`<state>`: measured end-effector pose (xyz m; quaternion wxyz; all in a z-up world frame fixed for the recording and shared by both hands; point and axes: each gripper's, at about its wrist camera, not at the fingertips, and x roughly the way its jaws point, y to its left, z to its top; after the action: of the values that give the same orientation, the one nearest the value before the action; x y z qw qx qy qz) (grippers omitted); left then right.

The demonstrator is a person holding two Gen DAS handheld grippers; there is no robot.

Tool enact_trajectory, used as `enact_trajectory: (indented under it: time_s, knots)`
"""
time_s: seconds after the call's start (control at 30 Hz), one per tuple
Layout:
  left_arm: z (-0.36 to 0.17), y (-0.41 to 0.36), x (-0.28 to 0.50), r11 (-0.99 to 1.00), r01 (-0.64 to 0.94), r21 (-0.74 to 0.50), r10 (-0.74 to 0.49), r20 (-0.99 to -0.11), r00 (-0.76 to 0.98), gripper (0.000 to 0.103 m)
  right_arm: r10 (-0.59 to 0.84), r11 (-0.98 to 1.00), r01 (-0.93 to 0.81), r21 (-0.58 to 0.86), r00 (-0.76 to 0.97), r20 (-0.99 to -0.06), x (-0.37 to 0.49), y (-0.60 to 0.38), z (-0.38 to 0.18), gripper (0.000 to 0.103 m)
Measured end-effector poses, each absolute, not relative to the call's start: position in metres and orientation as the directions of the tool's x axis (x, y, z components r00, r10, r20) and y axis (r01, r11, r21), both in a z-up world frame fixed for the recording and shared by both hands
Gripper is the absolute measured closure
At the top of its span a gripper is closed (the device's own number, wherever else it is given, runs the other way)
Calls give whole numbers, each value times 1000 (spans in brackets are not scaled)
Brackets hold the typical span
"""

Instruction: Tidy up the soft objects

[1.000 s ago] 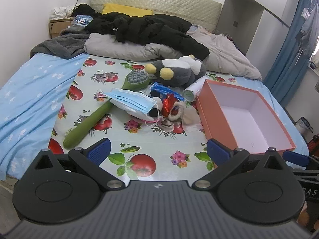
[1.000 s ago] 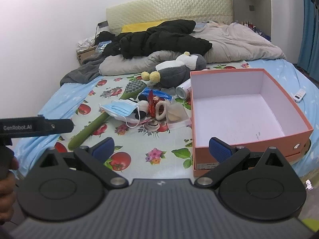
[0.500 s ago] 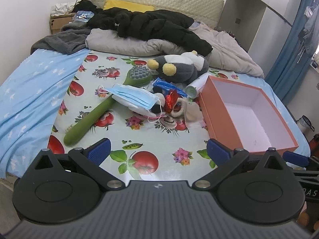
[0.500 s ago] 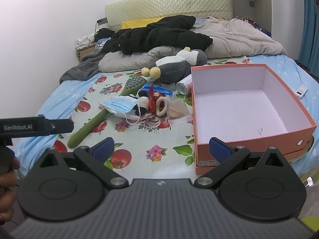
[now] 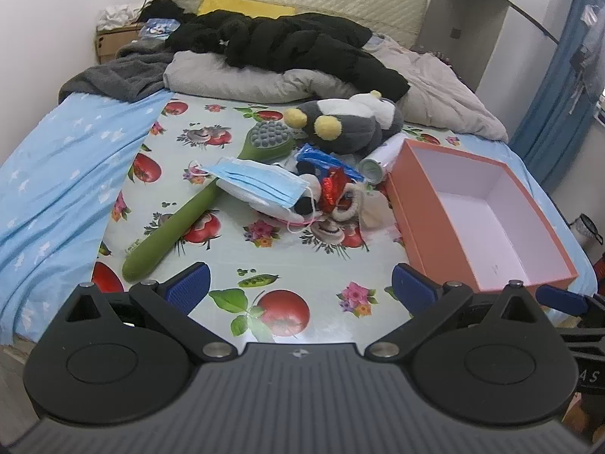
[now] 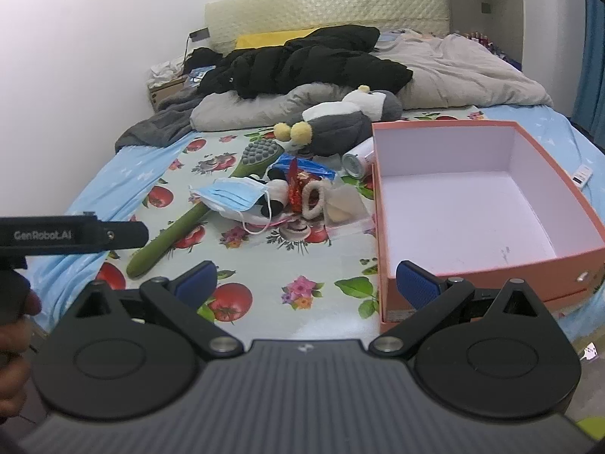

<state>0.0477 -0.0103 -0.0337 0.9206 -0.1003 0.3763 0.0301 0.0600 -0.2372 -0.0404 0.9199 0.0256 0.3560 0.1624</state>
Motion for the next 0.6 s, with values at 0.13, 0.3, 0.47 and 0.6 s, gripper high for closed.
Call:
enact_trajectory:
  time_s: [0.13, 0.3, 0.47, 0.6]
  knots:
    - [-41, 2, 60, 972, -149, -179, -21, -704, 710, 0, 350, 935, -297, 195, 677, -647, 70, -228, -45, 0]
    - [-54, 18, 81, 962, -171, -214, -31, -706, 708, 0, 398, 915, -338, 221, 660, -638, 84, -212, -51, 8]
    - [-68, 36, 102, 947, -187, -262, -49, -692, 720, 2, 399, 907, -379, 182, 640, -657, 101, -187, -65, 35]
    - [-81, 50, 121, 932, -195, -306, -74, -686, 724, 11, 391, 905, -398, 149, 645, -656, 116, -170, -80, 35]
